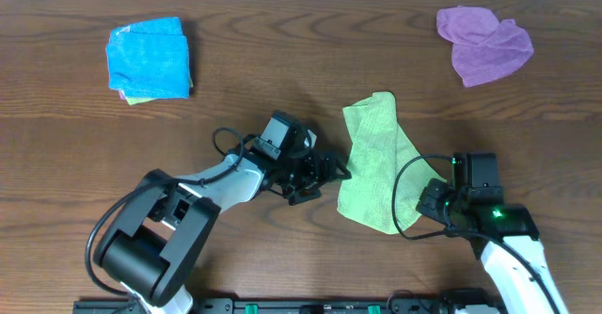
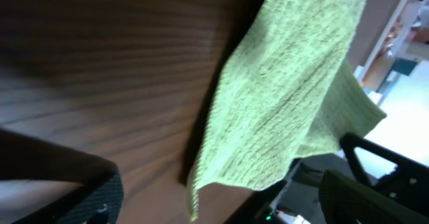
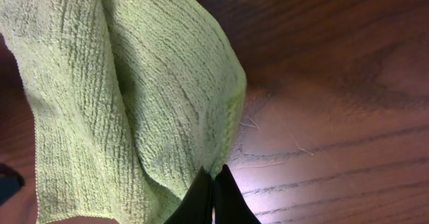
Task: Fold the cloth
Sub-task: 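Move the left gripper to the green cloth's left edge and grasp it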
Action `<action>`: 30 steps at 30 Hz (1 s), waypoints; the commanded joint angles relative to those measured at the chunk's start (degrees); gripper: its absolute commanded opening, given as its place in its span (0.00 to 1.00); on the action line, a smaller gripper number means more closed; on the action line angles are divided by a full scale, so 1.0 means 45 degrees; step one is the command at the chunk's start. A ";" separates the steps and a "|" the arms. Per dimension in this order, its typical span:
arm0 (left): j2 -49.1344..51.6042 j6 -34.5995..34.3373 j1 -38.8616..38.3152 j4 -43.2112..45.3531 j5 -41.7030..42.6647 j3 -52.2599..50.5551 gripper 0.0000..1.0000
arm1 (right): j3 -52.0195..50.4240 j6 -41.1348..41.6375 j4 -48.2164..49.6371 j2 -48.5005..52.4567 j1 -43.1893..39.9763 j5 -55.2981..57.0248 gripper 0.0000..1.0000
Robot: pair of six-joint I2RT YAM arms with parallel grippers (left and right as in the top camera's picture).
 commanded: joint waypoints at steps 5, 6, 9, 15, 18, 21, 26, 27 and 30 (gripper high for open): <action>0.0748 -0.1821 -0.0675 0.0986 -0.0272 0.0155 0.95 | -0.0005 0.0151 -0.0005 -0.0053 -0.0058 0.0087 0.01; 0.0801 -0.1987 -0.0797 0.1078 -0.0272 0.0155 0.95 | -0.0005 0.0151 -0.0005 -0.0053 -0.0058 0.0087 0.01; 0.0806 -0.2370 -0.1185 0.1078 -0.0316 0.0155 0.96 | -0.0005 0.0151 -0.0005 -0.0053 -0.0058 0.0087 0.01; 0.0806 -0.2895 -0.1894 0.1039 -0.0699 0.0155 0.95 | -0.0005 0.0151 -0.0005 -0.0053 -0.0058 0.0087 0.01; 0.0806 -0.3016 -0.2079 0.1005 -0.1083 0.0155 0.89 | -0.0005 0.0151 -0.0005 -0.0053 -0.0058 0.0087 0.01; 0.0806 -0.3065 -0.2161 0.1005 -0.1481 0.0155 0.80 | -0.0005 0.0151 -0.0005 -0.0053 -0.0058 0.0083 0.01; 0.0811 -0.2992 -0.2171 0.0996 -0.2244 0.0087 0.49 | -0.0005 0.0151 -0.0005 -0.0053 -0.0058 0.0087 0.01; 0.0821 -0.2992 -0.2171 0.0986 -0.2433 0.0073 0.40 | -0.0005 0.0151 -0.0010 -0.0053 -0.0058 0.0087 0.01; 0.0903 -0.2647 -0.2171 0.1010 -0.2875 0.0073 0.16 | -0.0005 0.0151 -0.0010 -0.0053 -0.0058 0.0087 0.01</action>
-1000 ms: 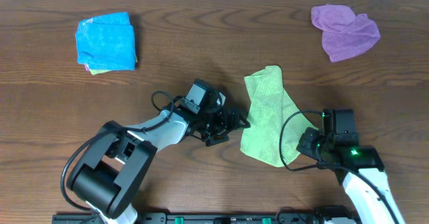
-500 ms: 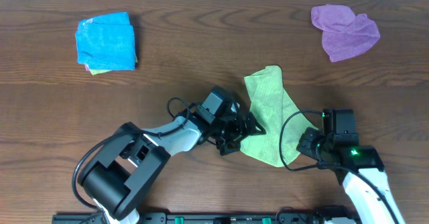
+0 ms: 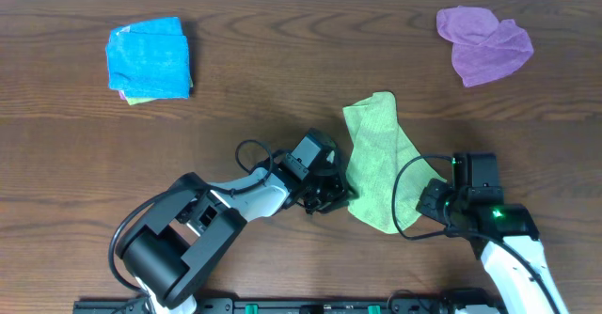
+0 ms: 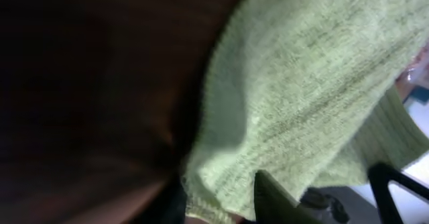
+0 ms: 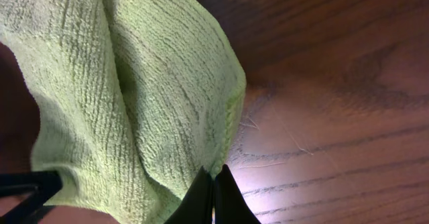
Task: Fold the cloth
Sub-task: 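Move the left gripper to the green cloth's left edge and grasp it, then lift the green cloth with both grippers and stretch it toward the far side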
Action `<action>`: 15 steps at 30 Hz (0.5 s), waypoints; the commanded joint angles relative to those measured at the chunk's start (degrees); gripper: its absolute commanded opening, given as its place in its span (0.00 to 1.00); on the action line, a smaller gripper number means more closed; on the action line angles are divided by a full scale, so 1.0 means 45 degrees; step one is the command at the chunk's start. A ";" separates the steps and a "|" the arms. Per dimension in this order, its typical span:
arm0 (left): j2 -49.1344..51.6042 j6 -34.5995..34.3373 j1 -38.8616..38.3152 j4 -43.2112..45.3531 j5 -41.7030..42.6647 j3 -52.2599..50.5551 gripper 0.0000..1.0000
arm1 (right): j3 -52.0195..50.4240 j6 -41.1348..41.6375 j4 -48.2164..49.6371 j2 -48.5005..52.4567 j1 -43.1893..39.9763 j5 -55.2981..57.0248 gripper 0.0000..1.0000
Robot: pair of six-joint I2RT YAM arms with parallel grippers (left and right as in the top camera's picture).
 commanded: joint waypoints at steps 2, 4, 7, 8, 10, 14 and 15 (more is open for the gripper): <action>0.0389 0.0665 -0.0005 -0.0010 -0.0845 -0.0053 0.06 | -0.0005 0.0146 -0.0015 -0.0058 -0.0058 0.0083 0.01; 0.0466 0.0860 -0.0005 -0.0010 -0.0850 -0.0053 0.06 | -0.0005 0.0141 -0.0015 -0.0058 -0.0058 0.0083 0.01; 0.0481 0.1297 0.0107 0.0121 -0.0850 -0.0053 0.06 | -0.0005 0.0024 -0.0010 -0.0058 -0.0058 0.0083 0.01; 0.0481 0.1443 0.0189 0.0160 -0.0850 -0.0053 0.06 | -0.0005 0.0000 -0.0010 -0.0058 -0.0058 0.0087 0.01; 0.0481 0.1613 0.0389 0.0165 -0.0816 -0.0053 0.06 | -0.0005 0.0000 -0.0015 -0.0058 -0.0058 0.0083 0.01; 0.0452 0.2322 0.1137 0.0515 0.0408 0.0000 0.06 | -0.0005 0.0000 0.0053 -0.0063 -0.0058 0.0078 0.01; 0.0418 0.2516 0.1443 0.0627 0.0821 0.0083 0.06 | -0.0005 -0.0015 0.0175 -0.0063 -0.0058 0.0078 0.01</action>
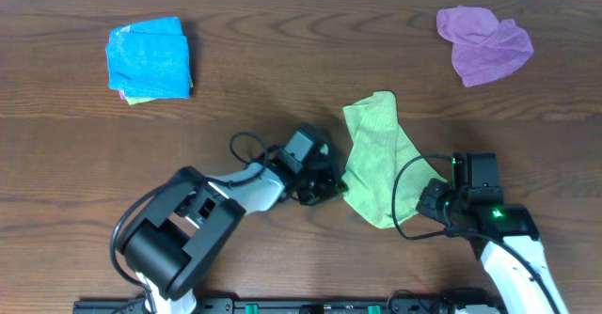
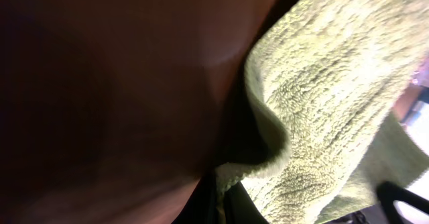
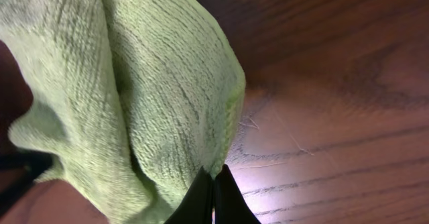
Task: Fold the cloth
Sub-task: 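Lift the green cloth with both grippers and stretch it toward the far side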
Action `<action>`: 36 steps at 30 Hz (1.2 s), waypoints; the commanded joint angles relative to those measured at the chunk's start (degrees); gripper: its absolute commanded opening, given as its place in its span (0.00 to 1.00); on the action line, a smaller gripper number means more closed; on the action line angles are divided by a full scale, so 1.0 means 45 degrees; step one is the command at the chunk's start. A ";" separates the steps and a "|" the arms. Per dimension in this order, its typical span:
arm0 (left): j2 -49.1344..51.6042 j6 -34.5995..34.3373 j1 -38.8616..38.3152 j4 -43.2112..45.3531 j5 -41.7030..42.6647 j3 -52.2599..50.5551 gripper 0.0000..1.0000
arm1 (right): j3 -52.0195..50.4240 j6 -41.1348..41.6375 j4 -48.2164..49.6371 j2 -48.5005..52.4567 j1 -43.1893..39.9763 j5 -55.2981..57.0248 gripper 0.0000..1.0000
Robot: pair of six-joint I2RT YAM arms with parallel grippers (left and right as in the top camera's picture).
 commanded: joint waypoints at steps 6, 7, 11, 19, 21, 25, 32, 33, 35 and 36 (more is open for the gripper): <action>-0.0486 0.1010 0.2531 0.0112 0.2395 0.1064 0.06 | 0.0000 -0.0481 0.1928 -0.0058 -0.0058 -0.0665 0.01; -0.0612 0.0991 0.2807 0.0107 0.2565 0.1282 0.06 | 0.0000 -0.0476 0.2283 -0.0058 -0.0058 -0.0860 0.01; -0.1059 0.0879 0.3555 -0.0291 0.2793 0.2346 0.06 | 0.0049 -0.0418 0.3667 -0.0058 0.0073 -0.1355 0.01; -0.1307 0.0903 0.4046 -0.2006 0.1758 0.5051 0.06 | 0.1409 -0.0437 0.6178 0.0894 0.0287 -0.0957 0.01; -0.1307 0.1093 0.4206 -0.2584 0.1243 0.5693 0.06 | 0.2259 -0.0612 0.6358 0.1919 0.0287 -0.0962 0.01; -0.1307 0.1467 0.4731 -0.2953 0.0471 0.6416 0.06 | 0.4221 -0.1243 0.6450 0.3934 0.0287 -0.0962 0.01; -0.1185 0.1627 0.6363 -0.2909 -0.0602 0.6960 0.06 | 0.8097 -0.1914 0.6455 0.7121 0.0291 -0.0962 0.01; -0.1122 0.1685 0.6504 -0.2827 -0.0641 0.7023 0.06 | 0.8539 -0.2006 0.6460 0.7485 0.0311 -0.0962 0.01; -0.0937 0.1695 0.6747 -0.2754 -0.0806 0.7218 0.06 | 0.9296 -0.2103 0.6455 0.8121 0.0393 -0.0962 0.01; -0.0845 0.1695 0.6815 -0.2696 -0.0860 0.7295 0.06 | 0.9612 -0.2123 0.6455 0.8393 0.0452 -0.0962 0.01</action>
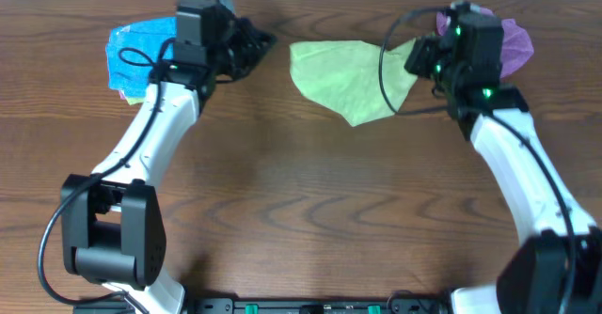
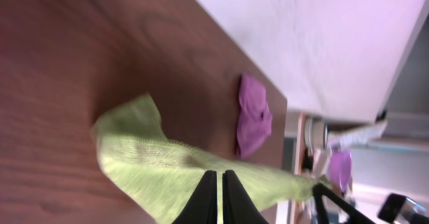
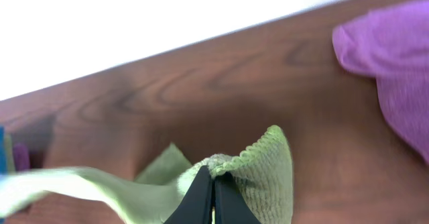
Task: Fold the cloth
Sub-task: 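Lift the green cloth with both grippers and stretch it toward the far side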
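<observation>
The green cloth (image 1: 343, 74) hangs spread between my two grippers over the far part of the table, sagging to a point in the middle. My left gripper (image 1: 271, 40) is shut at the cloth's left corner. In the left wrist view that gripper (image 2: 218, 184) has its fingers pressed together, with the green cloth (image 2: 167, 177) stretching away behind them. My right gripper (image 1: 414, 58) is shut on the right corner. In the right wrist view a bunched green cloth edge (image 3: 268, 170) is pinched at the gripper's (image 3: 213, 184) tips.
A folded blue cloth (image 1: 141, 55) lies at the far left, partly under the left arm. A crumpled purple cloth (image 1: 515, 41) lies at the far right behind the right gripper, purple cloth (image 3: 389, 70). The table's far edge is close behind both grippers.
Both grippers were low at the near middle of the table on the crumpled green cloth. Now they are far apart at the far side, with the cloth lifted and stretched between them.
My right gripper stayed shut on the cloth's right edge while the left one stood open beside the left edge. The left gripper then reached the lower left edge and was shut on it. Now both hold the cloth spread in the air near the far edge.
</observation>
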Action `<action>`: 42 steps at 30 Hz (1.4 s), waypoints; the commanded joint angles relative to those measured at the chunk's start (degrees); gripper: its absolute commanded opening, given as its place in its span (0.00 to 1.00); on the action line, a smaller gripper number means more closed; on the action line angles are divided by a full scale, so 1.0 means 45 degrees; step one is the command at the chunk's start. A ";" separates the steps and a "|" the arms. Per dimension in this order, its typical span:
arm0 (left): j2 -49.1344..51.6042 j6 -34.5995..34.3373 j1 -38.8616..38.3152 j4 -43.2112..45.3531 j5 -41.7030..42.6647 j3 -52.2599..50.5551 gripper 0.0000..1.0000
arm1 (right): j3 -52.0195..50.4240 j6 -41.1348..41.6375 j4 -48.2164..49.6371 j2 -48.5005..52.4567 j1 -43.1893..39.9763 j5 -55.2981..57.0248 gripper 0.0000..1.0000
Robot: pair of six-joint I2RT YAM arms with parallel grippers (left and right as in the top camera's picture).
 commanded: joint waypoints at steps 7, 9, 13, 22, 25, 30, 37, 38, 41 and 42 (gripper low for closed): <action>0.0835 0.0330 0.0325 0.1015 -0.0622 0.1015 0.06 | 0.2798 -0.0869 0.0068 0.2176 0.0874 0.0554 0.01; 0.0903 0.0340 0.0364 0.0427 -0.0602 0.1015 0.06 | 0.2895 -0.0889 -0.0015 0.2220 0.0962 0.0665 0.01; 0.1302 -0.0102 -0.0126 -0.1030 -0.0340 0.0967 0.39 | 0.2900 -0.1064 -0.0675 0.2220 0.0971 0.0651 0.01; 0.4401 -0.5022 -0.1515 0.3517 0.1326 0.0967 0.66 | 0.2900 -0.1535 -0.1608 0.2191 0.0976 0.0651 0.01; 0.5625 -0.7664 -0.1647 0.6139 0.1690 0.0971 0.67 | 0.2900 -0.1710 -0.1826 0.2171 0.0976 0.0651 0.01; 0.6989 -1.0224 -0.1758 0.8777 0.1360 0.1477 0.66 | 0.2900 -0.1787 -0.1987 0.2137 0.0976 0.0641 0.01; 0.7490 -0.8995 -0.2166 0.5625 0.0831 0.4648 0.63 | 0.2900 -0.1792 -0.2186 0.2123 0.1127 0.0641 0.01; 0.7543 -0.8641 -0.2210 0.4692 0.0729 0.5226 0.63 | 0.2900 -0.1787 -0.2200 0.2123 0.1156 0.0641 0.01; 0.7699 -0.7621 -0.2268 0.2288 0.0442 0.6664 0.63 | 0.2900 -0.1783 -0.2229 0.2123 0.1214 0.0631 0.01; 0.7708 -0.7218 -0.2302 0.1345 0.0219 0.7116 0.63 | 0.2900 -0.1783 -0.2229 0.2118 0.1229 0.0593 0.01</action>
